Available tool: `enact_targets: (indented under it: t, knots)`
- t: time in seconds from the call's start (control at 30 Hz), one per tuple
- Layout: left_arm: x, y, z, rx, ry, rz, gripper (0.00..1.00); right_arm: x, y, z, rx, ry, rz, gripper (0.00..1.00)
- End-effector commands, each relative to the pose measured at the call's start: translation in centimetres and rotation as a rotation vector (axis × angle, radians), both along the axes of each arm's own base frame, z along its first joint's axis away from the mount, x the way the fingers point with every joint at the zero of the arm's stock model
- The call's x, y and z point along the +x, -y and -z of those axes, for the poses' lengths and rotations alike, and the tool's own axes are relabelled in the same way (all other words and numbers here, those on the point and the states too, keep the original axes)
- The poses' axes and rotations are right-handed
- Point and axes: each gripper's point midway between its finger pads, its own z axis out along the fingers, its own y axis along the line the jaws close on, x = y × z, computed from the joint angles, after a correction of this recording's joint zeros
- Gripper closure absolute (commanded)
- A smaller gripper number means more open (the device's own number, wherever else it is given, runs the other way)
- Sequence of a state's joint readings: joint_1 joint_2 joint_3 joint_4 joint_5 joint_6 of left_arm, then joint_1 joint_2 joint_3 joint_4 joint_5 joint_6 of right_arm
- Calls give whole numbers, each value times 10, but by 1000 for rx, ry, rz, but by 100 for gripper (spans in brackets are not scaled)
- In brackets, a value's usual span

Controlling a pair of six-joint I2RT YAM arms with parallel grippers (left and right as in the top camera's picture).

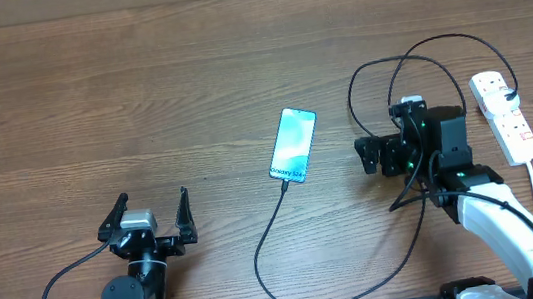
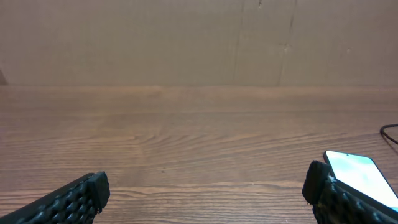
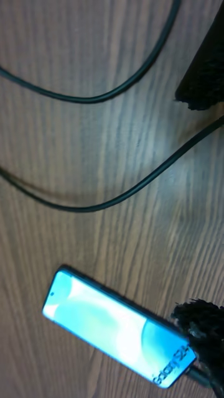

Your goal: Plug charger to phone and switch on socket

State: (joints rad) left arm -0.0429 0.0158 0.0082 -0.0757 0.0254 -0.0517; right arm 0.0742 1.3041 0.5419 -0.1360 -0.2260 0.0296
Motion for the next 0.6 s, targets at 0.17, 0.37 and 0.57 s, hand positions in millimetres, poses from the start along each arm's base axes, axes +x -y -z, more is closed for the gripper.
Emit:
enact_targets:
  t: [0.17,0.37,0.57]
  knots:
    - [0,-1,-1,11,8,-4,1,-1,3,-2,-15,24,12,0]
    - [0,-1,-1,11,8,-4,0,0,1,-8,-5,42,4,0]
    - [0,-1,-1,11,8,-4,1,-8,-1,-4,20,90,7,0]
